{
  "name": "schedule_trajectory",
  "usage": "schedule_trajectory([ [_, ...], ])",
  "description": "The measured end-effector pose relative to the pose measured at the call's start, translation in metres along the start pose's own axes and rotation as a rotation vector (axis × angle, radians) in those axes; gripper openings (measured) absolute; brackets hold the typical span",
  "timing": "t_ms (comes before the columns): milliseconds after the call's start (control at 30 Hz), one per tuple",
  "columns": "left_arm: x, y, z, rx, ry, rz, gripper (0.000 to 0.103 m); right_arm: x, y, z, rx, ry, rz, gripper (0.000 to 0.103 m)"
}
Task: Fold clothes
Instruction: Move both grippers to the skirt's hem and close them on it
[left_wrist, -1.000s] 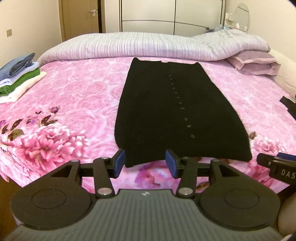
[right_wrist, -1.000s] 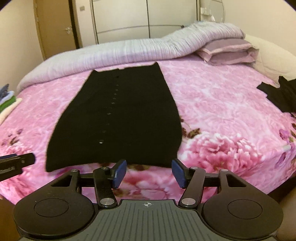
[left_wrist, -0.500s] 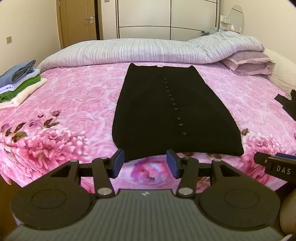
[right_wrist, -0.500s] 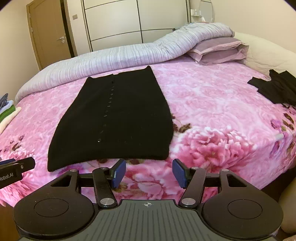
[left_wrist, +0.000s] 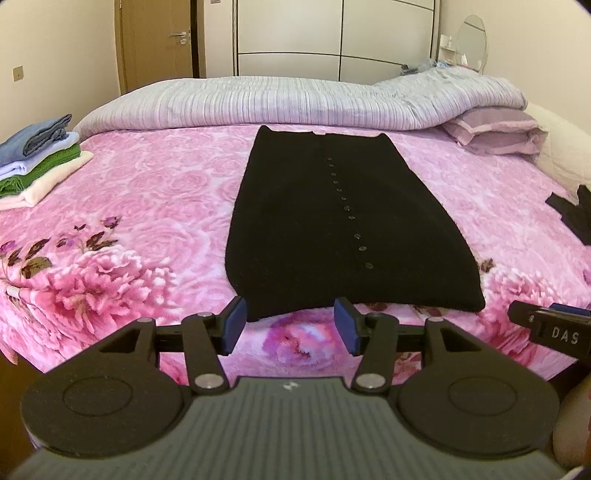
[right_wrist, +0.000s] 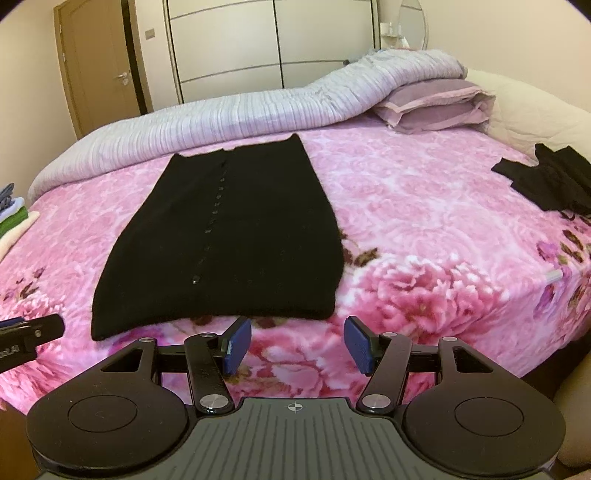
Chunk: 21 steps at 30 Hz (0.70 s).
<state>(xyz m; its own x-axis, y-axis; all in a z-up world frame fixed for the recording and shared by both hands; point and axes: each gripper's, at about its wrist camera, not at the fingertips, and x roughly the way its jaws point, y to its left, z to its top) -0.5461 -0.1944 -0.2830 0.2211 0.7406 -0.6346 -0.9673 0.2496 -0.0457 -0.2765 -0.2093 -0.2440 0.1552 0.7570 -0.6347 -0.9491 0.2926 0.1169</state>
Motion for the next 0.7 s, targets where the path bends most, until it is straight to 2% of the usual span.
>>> schedule_trajectory([
  [133, -0.001, 0.017, 0.001, -0.036, -0.007, -0.018, 0.049, -0.002, -0.01, 0.006, 0.055, -0.067, 0.031, 0.06],
  [267, 0.012, 0.041, 0.004, -0.077, 0.027, 0.024, 0.049, 0.006, -0.021, 0.014, 0.114, -0.09, 0.053, 0.06],
  [467, 0.048, 0.069, 0.009, -0.178, 0.087, -0.024, 0.049, 0.037, -0.033, 0.016, 0.116, -0.021, 0.053, 0.06],
  [600, 0.081, 0.086, 0.01, -0.292, 0.144, -0.118, 0.047, 0.064, -0.056, 0.011, 0.171, 0.057, 0.1, 0.06],
  [700, 0.106, 0.098, 0.01, -0.382, 0.185, -0.178, 0.046, 0.087, -0.074, 0.014, 0.258, 0.113, 0.153, 0.06],
])
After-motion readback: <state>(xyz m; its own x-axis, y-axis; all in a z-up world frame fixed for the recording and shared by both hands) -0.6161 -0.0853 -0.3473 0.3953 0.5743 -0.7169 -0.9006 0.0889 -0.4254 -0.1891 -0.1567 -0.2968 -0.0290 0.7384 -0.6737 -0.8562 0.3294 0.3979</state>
